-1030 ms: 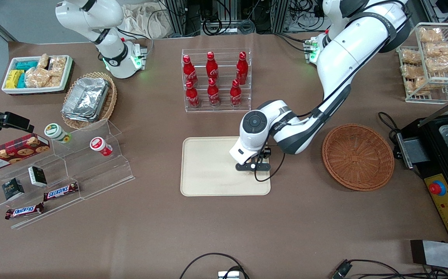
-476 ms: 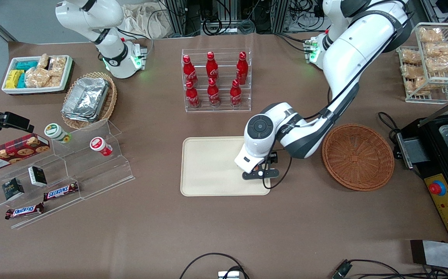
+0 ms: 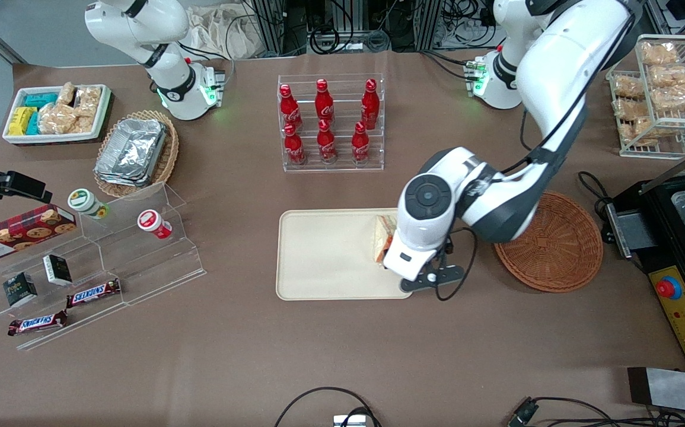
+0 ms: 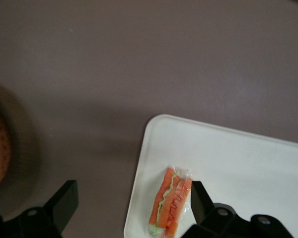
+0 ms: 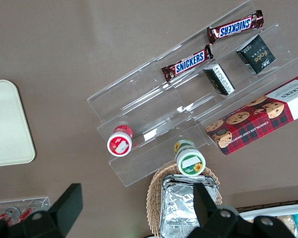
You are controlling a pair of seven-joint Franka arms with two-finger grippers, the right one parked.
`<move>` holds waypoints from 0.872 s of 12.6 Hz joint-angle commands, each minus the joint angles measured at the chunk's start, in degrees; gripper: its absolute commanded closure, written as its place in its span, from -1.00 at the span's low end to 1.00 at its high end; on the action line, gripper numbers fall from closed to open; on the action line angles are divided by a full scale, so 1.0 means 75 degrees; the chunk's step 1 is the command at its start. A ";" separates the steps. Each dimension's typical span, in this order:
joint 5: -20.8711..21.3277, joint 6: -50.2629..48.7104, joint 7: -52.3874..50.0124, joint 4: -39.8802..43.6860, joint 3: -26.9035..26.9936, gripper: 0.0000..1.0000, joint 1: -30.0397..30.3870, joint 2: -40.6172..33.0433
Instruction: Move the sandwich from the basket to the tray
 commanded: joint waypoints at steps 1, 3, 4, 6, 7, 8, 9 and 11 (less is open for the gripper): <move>-0.0177 -0.0511 0.0027 0.0337 -0.0034 -1.00 0.0274 -0.0350; -0.0387 -0.0617 0.0050 0.0326 -0.0023 -1.00 0.0614 -0.0759; -0.0388 -0.0722 0.0050 0.0325 -0.0023 -1.00 0.0754 -0.0901; -0.0400 -0.1225 0.0352 0.0325 -0.0023 -1.00 0.0942 -0.1007; -0.0423 -0.1401 0.0692 0.0337 -0.0034 -1.00 0.1025 -0.1042; -0.0586 -0.1554 0.0904 0.0337 -0.0023 -1.00 0.1188 -0.1136; -0.0750 -0.1578 0.1208 0.0326 -0.0011 -1.00 0.1398 -0.1241; -0.0996 -0.1718 0.1759 0.0256 -0.0011 -1.00 0.1750 -0.1429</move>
